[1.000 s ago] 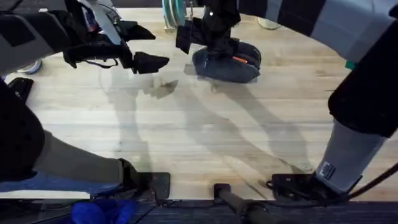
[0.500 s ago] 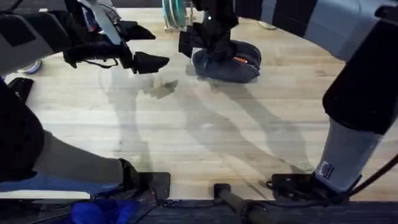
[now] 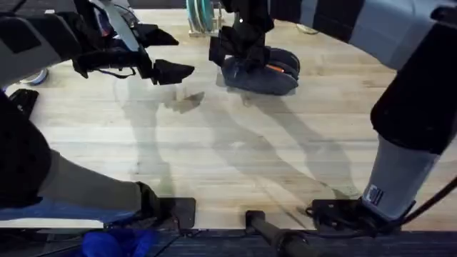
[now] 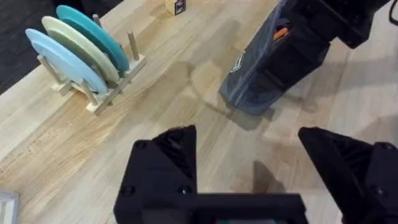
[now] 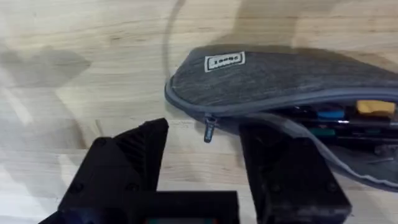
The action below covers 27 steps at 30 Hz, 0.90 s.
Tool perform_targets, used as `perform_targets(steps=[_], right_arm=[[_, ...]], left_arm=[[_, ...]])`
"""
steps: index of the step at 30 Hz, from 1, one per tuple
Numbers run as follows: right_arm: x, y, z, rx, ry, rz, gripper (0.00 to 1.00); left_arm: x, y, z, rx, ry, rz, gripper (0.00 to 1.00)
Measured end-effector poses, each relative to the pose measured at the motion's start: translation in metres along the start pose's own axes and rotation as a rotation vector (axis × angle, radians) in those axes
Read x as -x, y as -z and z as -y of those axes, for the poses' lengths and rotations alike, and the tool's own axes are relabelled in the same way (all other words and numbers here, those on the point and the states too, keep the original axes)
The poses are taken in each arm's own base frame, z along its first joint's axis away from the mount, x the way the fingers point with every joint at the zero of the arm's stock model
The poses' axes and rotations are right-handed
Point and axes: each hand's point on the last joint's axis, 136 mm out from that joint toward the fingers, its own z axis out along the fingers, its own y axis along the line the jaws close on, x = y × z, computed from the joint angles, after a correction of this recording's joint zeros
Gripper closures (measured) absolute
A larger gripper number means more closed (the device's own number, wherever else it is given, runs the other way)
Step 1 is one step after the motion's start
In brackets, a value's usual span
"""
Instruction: Unzip the bag, pick up the pens from the table one at a time and place them inside, then zip the bag closed.
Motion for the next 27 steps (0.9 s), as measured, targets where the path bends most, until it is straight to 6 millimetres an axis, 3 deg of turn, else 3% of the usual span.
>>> perform_targets(steps=[15,27], right_arm=[[0.0000,0.0000,0.0002,-0.001,0.014,0.000,0.617],[0.0003,-0.0007,0.0005,-0.003,0.018,0.002,0.683]], left_arm=[[0.0000,0.0000,0.0000,0.000,0.000,0.000,0.008],[0.0000,0.0000,0.0000,0.000,0.000,0.000,0.007]])
